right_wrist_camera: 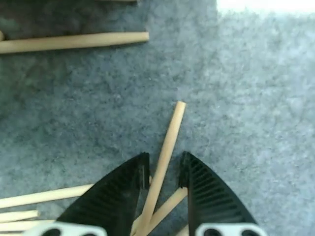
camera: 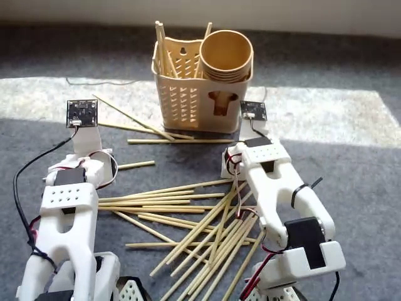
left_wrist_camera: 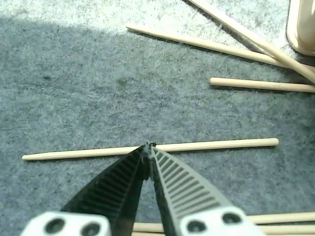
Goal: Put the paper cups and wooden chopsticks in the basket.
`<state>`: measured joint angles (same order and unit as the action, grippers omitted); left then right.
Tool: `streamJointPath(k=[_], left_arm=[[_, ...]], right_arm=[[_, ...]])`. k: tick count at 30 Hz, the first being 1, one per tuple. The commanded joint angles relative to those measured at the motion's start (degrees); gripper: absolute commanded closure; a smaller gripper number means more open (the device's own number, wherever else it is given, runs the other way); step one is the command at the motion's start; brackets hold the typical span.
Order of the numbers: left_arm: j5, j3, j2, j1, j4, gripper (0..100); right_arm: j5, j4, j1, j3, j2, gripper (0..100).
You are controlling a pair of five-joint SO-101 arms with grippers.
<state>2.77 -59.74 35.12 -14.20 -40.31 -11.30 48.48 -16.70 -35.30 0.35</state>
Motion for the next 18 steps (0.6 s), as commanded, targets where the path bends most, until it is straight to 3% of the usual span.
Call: streamJointPath(k=[1,11,18], left_arm=[[-0.26,0.31,1.36,-0.84,0.79,98],[-0.26,0.22,1.36,-0.84,0.88,98],[-0.26,0.22,1.19,-0.75,0.97,98]], right_arm=[[-0.35,-1.19,2.59,2.33,-0.13,98.2],[3.52,-0.75,3.74,1.89,-0.75,99.2],[3.34,4.35,3.74,-0.84,-13.41,99.2]])
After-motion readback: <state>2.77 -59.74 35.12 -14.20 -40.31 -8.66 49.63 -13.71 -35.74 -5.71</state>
